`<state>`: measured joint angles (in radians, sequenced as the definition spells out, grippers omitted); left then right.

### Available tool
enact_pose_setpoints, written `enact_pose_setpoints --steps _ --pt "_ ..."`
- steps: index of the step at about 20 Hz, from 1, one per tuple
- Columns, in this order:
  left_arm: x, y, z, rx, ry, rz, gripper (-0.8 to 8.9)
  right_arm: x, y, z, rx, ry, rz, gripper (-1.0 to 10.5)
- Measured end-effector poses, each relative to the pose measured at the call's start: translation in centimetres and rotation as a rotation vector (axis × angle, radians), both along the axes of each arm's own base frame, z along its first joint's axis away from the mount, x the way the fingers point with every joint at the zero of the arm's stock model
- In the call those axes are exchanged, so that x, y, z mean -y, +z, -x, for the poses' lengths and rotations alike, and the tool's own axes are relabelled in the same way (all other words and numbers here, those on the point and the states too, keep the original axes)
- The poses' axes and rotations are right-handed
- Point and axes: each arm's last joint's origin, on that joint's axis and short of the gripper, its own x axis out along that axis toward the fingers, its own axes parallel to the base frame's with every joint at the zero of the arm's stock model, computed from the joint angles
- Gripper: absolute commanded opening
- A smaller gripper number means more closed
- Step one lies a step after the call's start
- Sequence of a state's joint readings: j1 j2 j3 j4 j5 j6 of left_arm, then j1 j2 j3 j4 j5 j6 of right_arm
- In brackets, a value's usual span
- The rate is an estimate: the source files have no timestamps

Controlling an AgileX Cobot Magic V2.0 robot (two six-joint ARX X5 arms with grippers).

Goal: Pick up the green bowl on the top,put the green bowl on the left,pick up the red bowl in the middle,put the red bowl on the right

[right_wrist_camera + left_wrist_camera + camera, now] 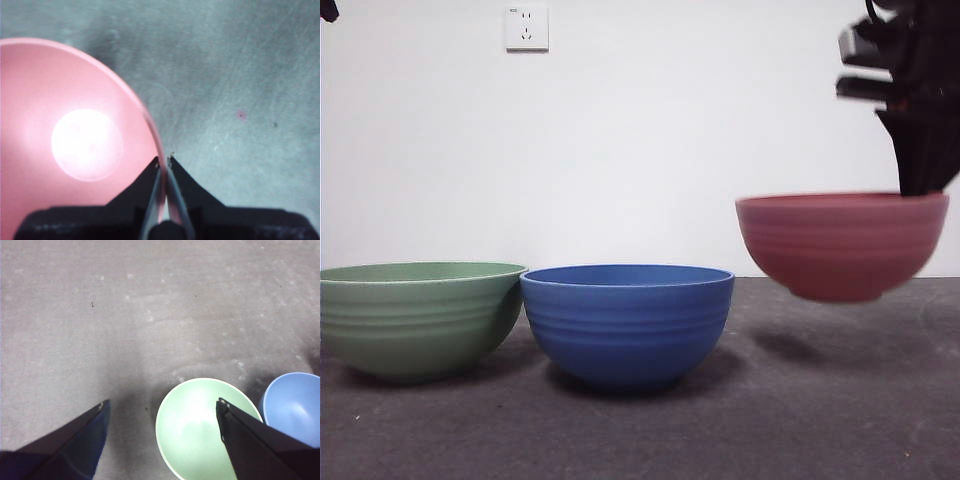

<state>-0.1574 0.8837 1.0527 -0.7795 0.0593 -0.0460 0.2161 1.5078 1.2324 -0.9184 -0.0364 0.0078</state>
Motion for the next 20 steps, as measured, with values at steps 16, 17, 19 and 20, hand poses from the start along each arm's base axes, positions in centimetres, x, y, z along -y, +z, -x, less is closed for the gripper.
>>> enact_pose_setpoints --steps 16,17,19,20 --pt "0.1 0.0 -0.4 0.008 -0.025 0.019 3.50 -0.4 -5.4 -1.0 -0.080 0.015 -0.049 2.9" --pt "0.2 0.0 -0.4 0.006 -0.041 0.030 3.50 -0.4 -5.4 -0.9 -0.080 0.014 -0.049 2.9" --pt "0.3 0.0 -0.3 0.004 -0.061 0.043 3.50 -0.4 -5.2 -0.9 -0.075 0.012 -0.052 2.9" --pt "0.3 0.0 -0.3 0.003 -0.065 0.046 3.50 -0.3 -4.9 -0.7 -0.061 0.012 -0.055 2.8"
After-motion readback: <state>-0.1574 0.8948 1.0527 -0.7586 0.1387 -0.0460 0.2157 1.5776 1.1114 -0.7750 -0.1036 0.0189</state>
